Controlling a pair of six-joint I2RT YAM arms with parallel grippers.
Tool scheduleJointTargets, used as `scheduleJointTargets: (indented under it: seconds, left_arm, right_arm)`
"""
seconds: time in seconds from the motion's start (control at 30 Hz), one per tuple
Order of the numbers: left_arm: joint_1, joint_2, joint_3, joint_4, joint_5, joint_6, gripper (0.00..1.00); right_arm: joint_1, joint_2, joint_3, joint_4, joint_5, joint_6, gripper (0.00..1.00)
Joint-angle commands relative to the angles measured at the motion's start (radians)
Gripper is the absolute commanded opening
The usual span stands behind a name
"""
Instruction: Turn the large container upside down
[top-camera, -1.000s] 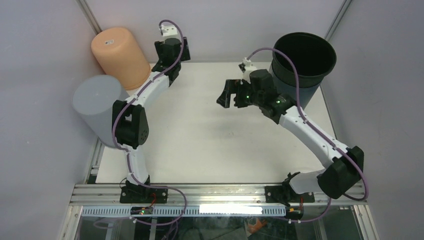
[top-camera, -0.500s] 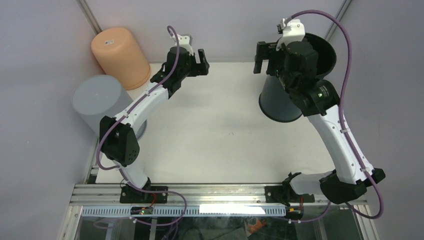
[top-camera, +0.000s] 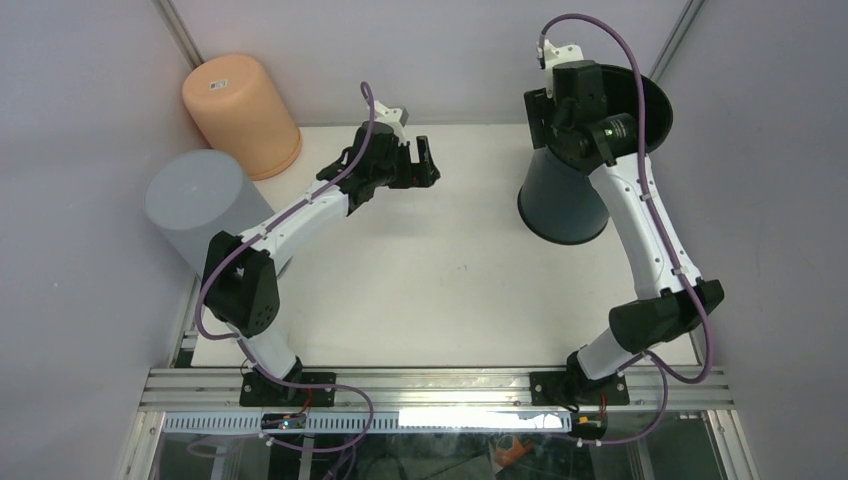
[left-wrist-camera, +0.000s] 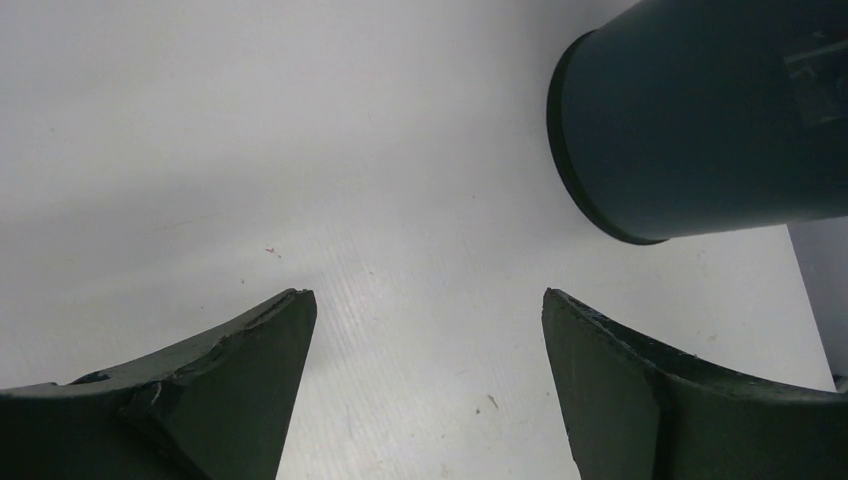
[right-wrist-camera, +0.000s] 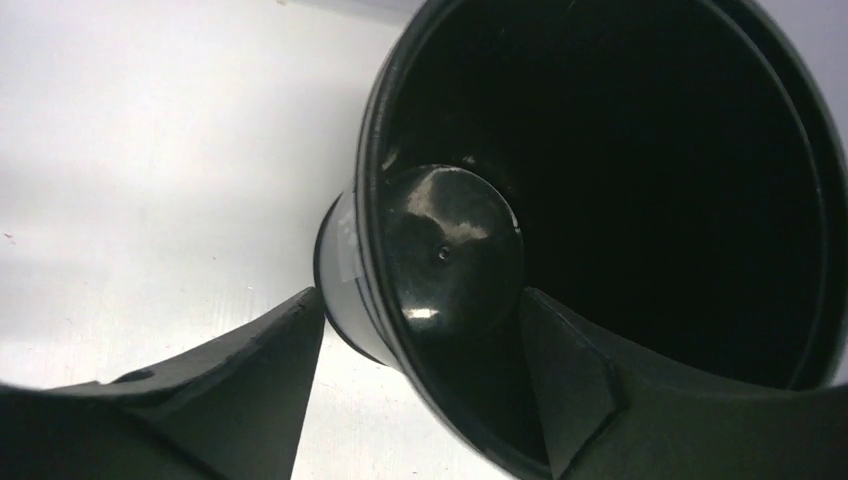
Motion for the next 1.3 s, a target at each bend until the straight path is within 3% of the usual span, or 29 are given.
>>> scheduleJointTargets:
  seconds: [0.0, 0.17, 0.3, 0.37, 0.53, 0.77, 1.0, 1.27]
  left_arm:
    - [-0.012, -0.075, -0.01, 0.021, 0.053, -0.023, 0.87]
    - [-0.012, -0.081, -0.019, 0.019, 0.055, -0.02, 0.87]
    - [-0.012, -0.093, -0.018, 0.01, 0.053, -0.014, 0.87]
    - [-0.012, -0.101, -0.015, 0.007, 0.054, -0.01, 0.87]
    - [-0.012, -0.113, 0.014, -0.003, 0.094, -0.023, 0.87]
    - [-0.019, -0.134, 0.094, -0.004, 0.196, -0.09, 0.87]
    - [-0.032, -0.171, 0.099, 0.039, 0.208, -0.178, 0.86]
    - [-0.032, -0.178, 0.063, 0.036, 0.216, -0.172, 0.86]
  right_arm:
    - [-0.058, 0.005, 0.038, -0.015, -0.106, -0.026, 0.7]
    - [-0.084, 0.032, 0.01, -0.017, -0.158, -0.049, 0.46]
    - [-0.086, 0.047, 0.05, -0.042, -0.224, -0.04, 0.1]
    - [-0.086, 0.047, 0.091, -0.064, -0.273, -0.022, 0.0]
    - [-0.031, 0.053, 0.232, -0.113, -0.346, 0.039, 0.0]
    - [0.241, 0.118, 0.382, -0.156, -0.191, 0.079, 0.0]
    - [0.348, 0.206, 0.492, -0.15, -0.105, 0.08, 0.0]
    - [0.425, 0.134, 0.497, 0.037, -0.074, -0.011, 0.0]
